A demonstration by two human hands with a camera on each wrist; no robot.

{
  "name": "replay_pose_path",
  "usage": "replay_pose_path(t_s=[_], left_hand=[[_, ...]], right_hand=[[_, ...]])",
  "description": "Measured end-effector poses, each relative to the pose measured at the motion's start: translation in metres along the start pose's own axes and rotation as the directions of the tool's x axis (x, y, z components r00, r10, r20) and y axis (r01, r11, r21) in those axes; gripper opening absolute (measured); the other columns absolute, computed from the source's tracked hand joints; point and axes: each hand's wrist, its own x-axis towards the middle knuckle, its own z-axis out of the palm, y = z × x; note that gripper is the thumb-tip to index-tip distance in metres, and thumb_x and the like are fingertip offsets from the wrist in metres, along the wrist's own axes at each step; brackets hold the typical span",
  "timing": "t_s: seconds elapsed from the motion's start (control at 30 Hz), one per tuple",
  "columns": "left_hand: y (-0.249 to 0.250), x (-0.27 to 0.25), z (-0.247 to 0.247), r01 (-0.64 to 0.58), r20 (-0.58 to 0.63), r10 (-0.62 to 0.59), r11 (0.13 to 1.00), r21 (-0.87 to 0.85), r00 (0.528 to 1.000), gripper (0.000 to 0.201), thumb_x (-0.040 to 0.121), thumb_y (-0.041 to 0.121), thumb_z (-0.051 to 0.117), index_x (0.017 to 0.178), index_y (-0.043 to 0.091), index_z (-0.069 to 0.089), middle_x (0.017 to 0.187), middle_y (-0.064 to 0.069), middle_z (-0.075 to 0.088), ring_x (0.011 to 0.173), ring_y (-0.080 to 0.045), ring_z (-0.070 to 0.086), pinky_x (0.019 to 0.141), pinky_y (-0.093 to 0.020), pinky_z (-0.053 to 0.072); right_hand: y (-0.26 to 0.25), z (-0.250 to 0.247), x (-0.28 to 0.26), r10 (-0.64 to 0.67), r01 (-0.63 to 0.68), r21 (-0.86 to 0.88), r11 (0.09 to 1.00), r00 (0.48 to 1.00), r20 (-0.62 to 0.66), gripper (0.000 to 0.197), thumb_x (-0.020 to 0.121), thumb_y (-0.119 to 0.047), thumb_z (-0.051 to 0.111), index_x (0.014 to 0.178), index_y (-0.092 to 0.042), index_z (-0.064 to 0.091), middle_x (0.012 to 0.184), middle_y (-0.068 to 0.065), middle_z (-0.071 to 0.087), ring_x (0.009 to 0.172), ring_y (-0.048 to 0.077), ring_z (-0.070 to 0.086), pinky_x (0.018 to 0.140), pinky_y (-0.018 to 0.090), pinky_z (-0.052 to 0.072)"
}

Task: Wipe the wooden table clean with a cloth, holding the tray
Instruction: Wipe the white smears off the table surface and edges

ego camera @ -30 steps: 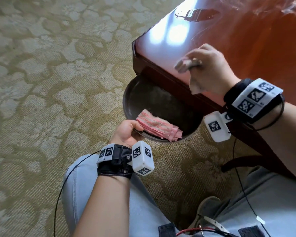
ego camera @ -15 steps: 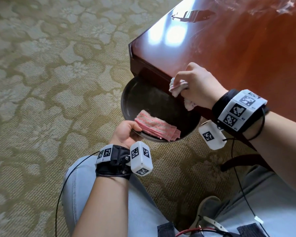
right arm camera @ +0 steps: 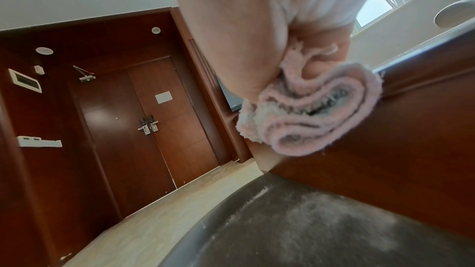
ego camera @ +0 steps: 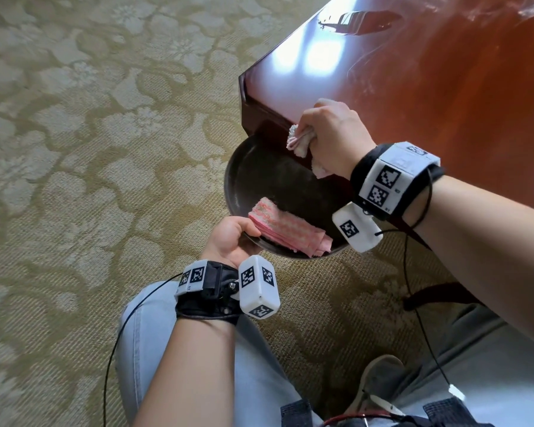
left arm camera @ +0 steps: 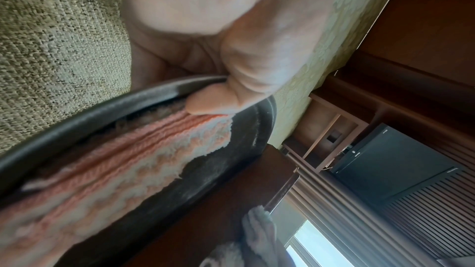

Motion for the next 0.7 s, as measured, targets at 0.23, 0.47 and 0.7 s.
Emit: replay_pose_path(t_s=[0.23, 0.47, 0.7], left_hand=[[0.0, -0.004, -0.003, -0.017, -0.003, 0.017, 1.0, 0.021, 1.0, 0.036, 0.058, -0.008, 0.043, 0.09, 0.003, 0.055, 0.097, -0.015, 0.059, 0.089, -0.03, 0.061, 0.074, -0.034, 0.06], [-0.002, -0.017, 0.001, -0.006, 0.032, 0.004, 0.999, 0.053, 0.999, 0.033, 0.071, -0.009, 0.037, 0.096, -0.002, 0.057, 0.091, -0.018, 0.064, 0.08, -0.029, 0.064, 0.067, -0.03, 0.061], [-0.006, -0.018, 0.0, -0.016, -0.015, 0.017, 0.998, 0.052, 1.0, 0.051, 0.06, -0.007, 0.043, 0.109, -0.003, 0.055, 0.102, -0.021, 0.064, 0.089, -0.033, 0.065, 0.073, -0.032, 0.061]], right_hand=[[-0.026, 0.009, 0.039, -0.06, 0.057, -0.084, 0.995, 0.998, -0.033, 0.024, 0.086, -0.012, 0.057, 0.105, -0.015, 0.071, 0.111, 0.012, 0.065, 0.107, 0.033, 0.058, 0.087, 0.033, 0.046], [-0.013, 0.011, 0.01, -0.073, 0.09, -0.104, 0.99, 0.985, 0.157, 0.02, 0.078, -0.007, 0.061, 0.089, -0.015, 0.075, 0.091, 0.006, 0.071, 0.09, 0.026, 0.068, 0.08, 0.031, 0.055], [0.006, -0.018, -0.016, -0.099, 0.112, 0.138, 0.984, 0.99, -0.099, 0.031, 0.076, 0.001, 0.055, 0.096, -0.009, 0.076, 0.083, 0.004, 0.063, 0.077, 0.022, 0.063, 0.07, 0.023, 0.047]])
